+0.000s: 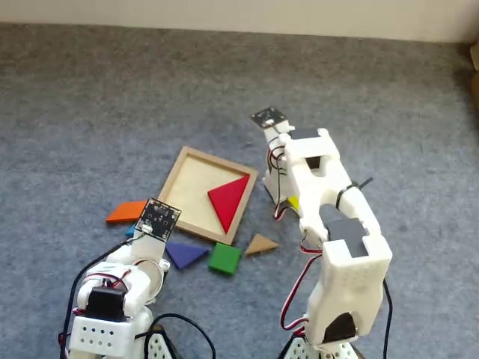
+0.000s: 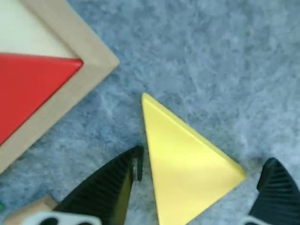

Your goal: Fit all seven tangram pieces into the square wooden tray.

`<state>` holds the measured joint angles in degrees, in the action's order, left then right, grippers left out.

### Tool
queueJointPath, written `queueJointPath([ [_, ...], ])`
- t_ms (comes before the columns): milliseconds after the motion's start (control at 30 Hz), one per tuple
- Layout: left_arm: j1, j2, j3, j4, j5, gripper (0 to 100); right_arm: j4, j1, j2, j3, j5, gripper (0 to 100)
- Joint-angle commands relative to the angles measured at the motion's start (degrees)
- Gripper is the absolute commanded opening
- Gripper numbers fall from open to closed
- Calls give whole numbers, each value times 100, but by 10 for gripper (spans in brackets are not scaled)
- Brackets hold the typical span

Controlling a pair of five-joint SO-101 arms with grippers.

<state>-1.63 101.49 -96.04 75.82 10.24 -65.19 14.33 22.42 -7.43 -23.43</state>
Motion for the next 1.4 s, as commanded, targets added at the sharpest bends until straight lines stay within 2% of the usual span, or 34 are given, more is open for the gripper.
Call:
queueJointPath([
  [0, 31, 286, -110, 9, -26, 6, 84, -66, 101, 233, -79, 372],
  [167, 31, 286, -110, 9, -26, 6, 75, -66, 127, 233, -79, 363],
  [333, 31, 286, -110, 9, -26, 6, -242, -66, 127, 268, -79, 276],
  [700, 31, 286, -110, 9, -26, 6, -936, -40, -22, 479, -79, 193],
  [1100, 31, 286, -110, 9, -26, 6, -1253, 171, -1376, 356, -26, 191],
  [1167, 31, 286, -110, 9, -26, 6, -1235, 171, -1481, 286, 211, 193],
  [1233, 31, 286, -110, 9, -26, 6, -1262, 145, -1525, 277, 554, 224],
  [1367, 31, 286, -110, 9, -26, 6, -1446, 75, -1534, 22, 1160, 350],
])
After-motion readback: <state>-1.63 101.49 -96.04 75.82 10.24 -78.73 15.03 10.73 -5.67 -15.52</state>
